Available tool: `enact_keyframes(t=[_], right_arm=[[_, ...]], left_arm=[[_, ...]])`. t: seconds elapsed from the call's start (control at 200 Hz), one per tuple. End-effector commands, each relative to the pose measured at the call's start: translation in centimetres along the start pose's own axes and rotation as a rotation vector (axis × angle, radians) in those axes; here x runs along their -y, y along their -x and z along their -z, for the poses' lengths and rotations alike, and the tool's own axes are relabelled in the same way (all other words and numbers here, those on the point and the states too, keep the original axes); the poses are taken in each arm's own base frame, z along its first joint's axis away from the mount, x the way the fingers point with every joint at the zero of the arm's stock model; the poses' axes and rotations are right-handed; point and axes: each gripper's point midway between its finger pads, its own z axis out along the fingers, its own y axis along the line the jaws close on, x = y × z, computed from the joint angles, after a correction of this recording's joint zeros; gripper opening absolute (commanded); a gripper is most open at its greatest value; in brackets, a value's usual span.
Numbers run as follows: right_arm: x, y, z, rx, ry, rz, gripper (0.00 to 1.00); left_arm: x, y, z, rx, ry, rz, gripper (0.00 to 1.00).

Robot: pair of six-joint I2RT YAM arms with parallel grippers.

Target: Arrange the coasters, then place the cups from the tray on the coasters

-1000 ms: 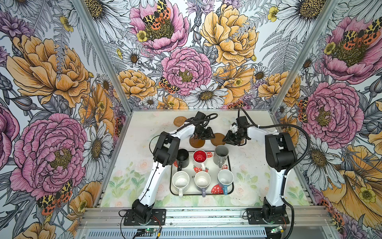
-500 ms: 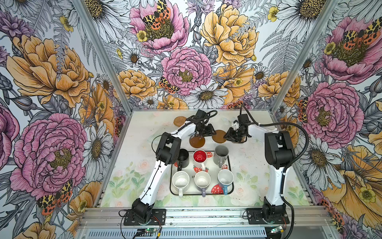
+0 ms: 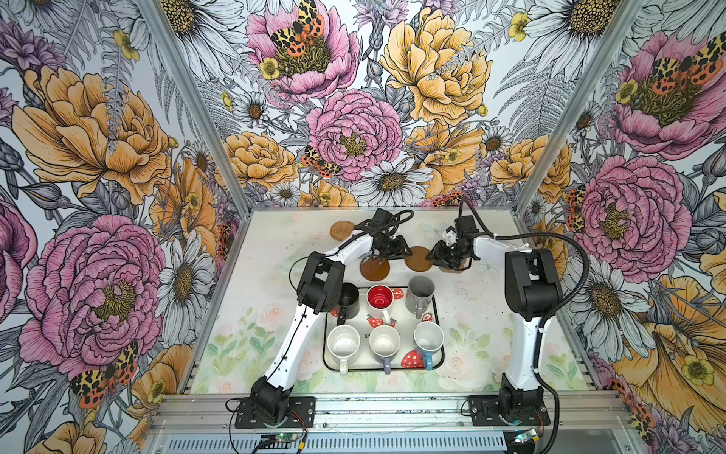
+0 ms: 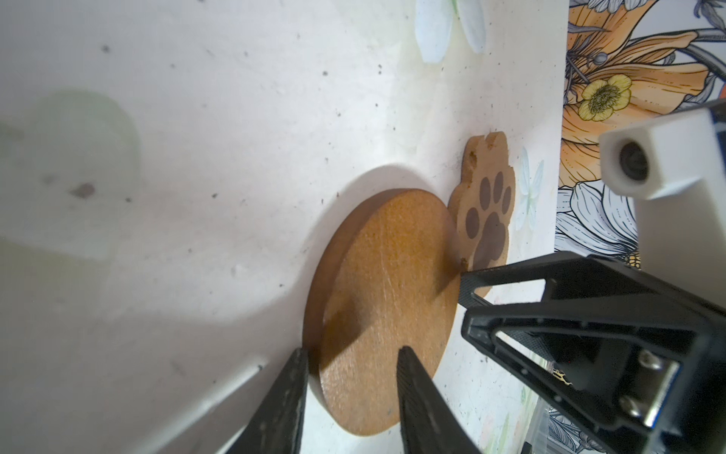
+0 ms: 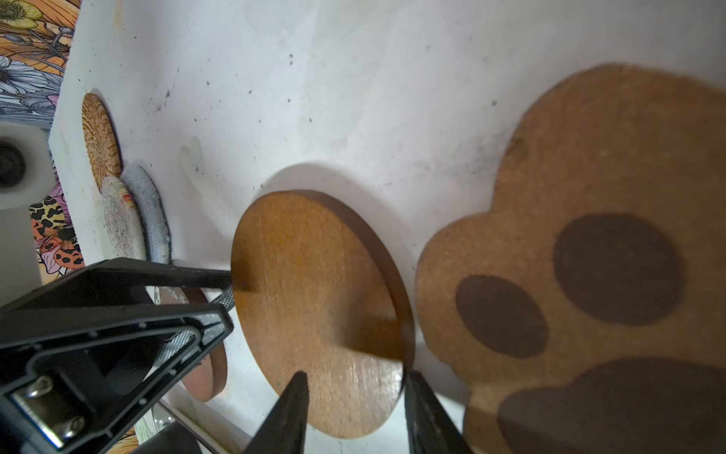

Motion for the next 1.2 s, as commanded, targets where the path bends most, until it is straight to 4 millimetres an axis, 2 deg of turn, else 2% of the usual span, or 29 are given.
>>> enact_keyframes(t=[0.0, 0.235, 0.605, 1.196], right_arm=[[-0.9, 0.9, 1.0, 0.034, 0.028, 0.009, 0.43], [-0.9, 1.0, 1.5, 0.042, 0.028, 0.007, 0.43], [-0.9, 0.9, 2.4, 0.057, 0.027, 0.009, 0.49], [-2.3, 1.3, 5.2, 0.109, 0.052, 0.033, 0.51]], left_arm=[[0.1, -0.4, -1.0, -0.02, -0.021, 0.009, 0.4], [0.1, -0.3, -1.1, -0.017, -0.022, 0.008, 0.4], [0.4, 0.0, -0.9, -0.01, -0.03, 0.005, 0.41], [1.3, 0.6, -0.6, 0.006, -0.04, -0.005, 0.42]])
